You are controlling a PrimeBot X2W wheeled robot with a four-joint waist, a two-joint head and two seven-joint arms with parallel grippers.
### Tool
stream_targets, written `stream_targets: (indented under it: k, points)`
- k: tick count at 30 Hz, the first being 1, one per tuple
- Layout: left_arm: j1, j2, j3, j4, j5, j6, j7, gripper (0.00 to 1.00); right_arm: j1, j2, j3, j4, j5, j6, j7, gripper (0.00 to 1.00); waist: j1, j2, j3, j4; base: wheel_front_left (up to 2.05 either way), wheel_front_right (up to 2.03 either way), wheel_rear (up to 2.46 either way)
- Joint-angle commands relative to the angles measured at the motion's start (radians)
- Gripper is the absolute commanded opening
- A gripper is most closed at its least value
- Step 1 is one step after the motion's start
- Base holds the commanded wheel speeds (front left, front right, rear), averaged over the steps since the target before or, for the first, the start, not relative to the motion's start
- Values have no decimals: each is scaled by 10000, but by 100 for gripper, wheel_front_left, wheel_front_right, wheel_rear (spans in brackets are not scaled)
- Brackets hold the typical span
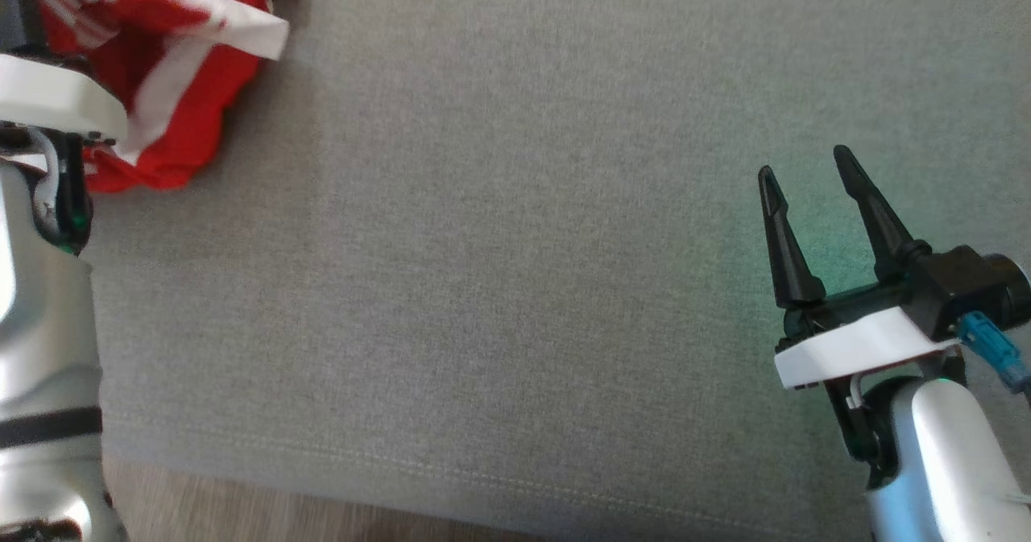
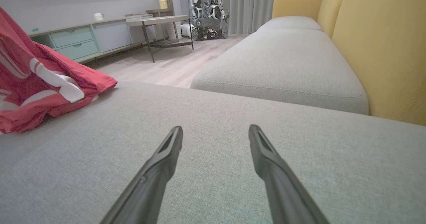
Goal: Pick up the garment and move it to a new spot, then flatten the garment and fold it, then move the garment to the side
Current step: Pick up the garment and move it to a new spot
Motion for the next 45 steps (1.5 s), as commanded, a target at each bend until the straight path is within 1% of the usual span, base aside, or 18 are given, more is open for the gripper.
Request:
stream_targets:
  k: [1, 7, 12, 17, 20, 23, 26, 29, 33, 36, 40, 45]
  points:
    - [7, 566, 158, -832, 108, -60, -51, 0, 17, 143, 180, -255, 136, -7, -142, 100, -1, 0, -399, 13, 0, 0, 0]
    - [807, 422, -320, -2807, 25, -294, -46, 0, 268, 337, 92, 44, 330, -7, -429, 100, -1, 0, -1384, -115, 0, 0, 0]
    - [1551, 245, -808, -4783, -174, -398, 578, 0, 570, 434, 50, 100, 538, -7, -582, 100, -1, 0, -2069, -513, 0, 0, 0]
    - [2361, -50, -1456, -7046, -406, -448, 1509, 0, 768, 462, 6, -120, 746, -7, -620, 100, -1, 0, -2375, -1172, 0, 0, 0]
    - [2807, -291, -1998, -7969, -615, -475, 2133, 0, 777, 465, 73, -291, 941, -7, -628, 100, -1, 0, -2315, -1699, 0, 0, 0]
    - [2974, -555, -2680, -8484, -808, -504, 2501, 0, 726, 466, 126, -447, 1051, -7, -615, 100, -1, 0, -2064, -2277, 0, 0, 0]
    - [2915, -826, -3254, -8493, -978, -522, 2675, 0, 625, 467, 201, -586, 1185, -7, -633, 100, -1, 0, -1730, -2913, 0, 0, 0]
    - [2575, -1076, -3804, -8212, -1097, -540, 2704, 0, 511, 467, 284, -700, 1329, -7, -711, 100, -1, 0, -1352, -3536, 0, 0, 0]
    - [1749, -1360, -4281, -7673, -1279, -555, 2706, 0, 300, 468, 403, -778, 1591, -7, -912, 100, -1, 0, -711, -4449, 0, 0, 0]
    - [1008, -1511, -4649, -7190, -1354, -564, 2737, 0, 179, 468, 441, -736, 1810, -7, -1148, 100, -1, 0, -168, -4979, 0, 0, 0]
    - [454, -1613, -5257, -6128, -1546, -575, 3008, 0, 61, 468, 598, -550, 2092, -7, -1467, 100, -1, 0, 477, -5503, 0, 0, 0]
    - [329, -1580, -5701, -4218, -1908, -582, 3373, 0, -161, 468, 802, -235, 2322, -7, -1803, 100, -1, 0, 884, -5800, 0, 0, 0]
